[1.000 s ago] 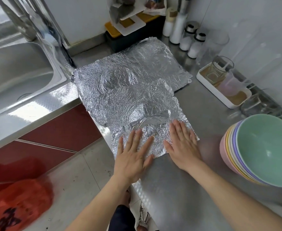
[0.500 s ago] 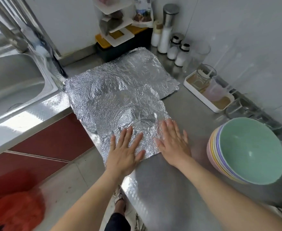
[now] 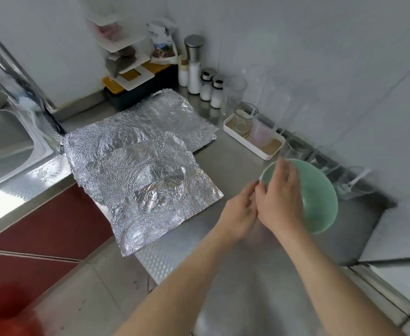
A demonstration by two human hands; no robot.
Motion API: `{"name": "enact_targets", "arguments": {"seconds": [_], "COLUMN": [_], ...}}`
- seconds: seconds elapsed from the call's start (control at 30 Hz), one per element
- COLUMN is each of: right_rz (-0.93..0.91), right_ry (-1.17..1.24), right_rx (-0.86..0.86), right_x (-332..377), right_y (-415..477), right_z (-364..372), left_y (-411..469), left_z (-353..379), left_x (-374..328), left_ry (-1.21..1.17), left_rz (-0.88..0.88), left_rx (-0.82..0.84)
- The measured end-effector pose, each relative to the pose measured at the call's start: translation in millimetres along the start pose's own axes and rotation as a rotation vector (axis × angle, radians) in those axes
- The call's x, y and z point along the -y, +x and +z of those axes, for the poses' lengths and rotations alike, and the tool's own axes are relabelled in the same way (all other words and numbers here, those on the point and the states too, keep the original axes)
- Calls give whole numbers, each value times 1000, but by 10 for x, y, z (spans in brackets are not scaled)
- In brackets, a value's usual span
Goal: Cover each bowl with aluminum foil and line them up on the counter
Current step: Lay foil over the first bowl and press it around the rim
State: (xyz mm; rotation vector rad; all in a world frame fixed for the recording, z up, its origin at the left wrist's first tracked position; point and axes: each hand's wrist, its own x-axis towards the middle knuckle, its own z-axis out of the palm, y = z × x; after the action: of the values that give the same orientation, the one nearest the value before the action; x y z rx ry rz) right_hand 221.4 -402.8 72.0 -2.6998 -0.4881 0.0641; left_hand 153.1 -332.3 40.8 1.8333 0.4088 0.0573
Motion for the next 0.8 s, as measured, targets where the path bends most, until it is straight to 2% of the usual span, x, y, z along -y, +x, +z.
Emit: {"name": "enact_targets", "arguments": {"seconds": [0.07,0.13,0.23,0.37,0.5,0.6,0.73,0.8], "right_rz": [100,71,4,-1,-51,-125,-407,-559], "right_ry": [89,118,48,-93,-69,0,104,25], "right_rx": [133,217,232,203,154,102,78,93], "right_x": [-164,-278,-341,-394,-442,-444,-261,-117], "right_y": [49,49,17,27,38,42,-86,-149], "right_z": [-69,-116,-160,-299,-427,-515,-758,-867], "left_y": [39,78,92,17,40,81,13,-36], "left_z": [128,203,302,455,465,359,35,-161], "left_x": [-74,-143,-253,-382,-463,-635,-790,-777], "left_ry": [95,222,374,640,835,745,344,154], "left_rz": [-16,-64,-129,-148,-77,-23,-78,-144], "left_rx": [-14,-107,-197,-160,-160,-162,-223,-289]}}
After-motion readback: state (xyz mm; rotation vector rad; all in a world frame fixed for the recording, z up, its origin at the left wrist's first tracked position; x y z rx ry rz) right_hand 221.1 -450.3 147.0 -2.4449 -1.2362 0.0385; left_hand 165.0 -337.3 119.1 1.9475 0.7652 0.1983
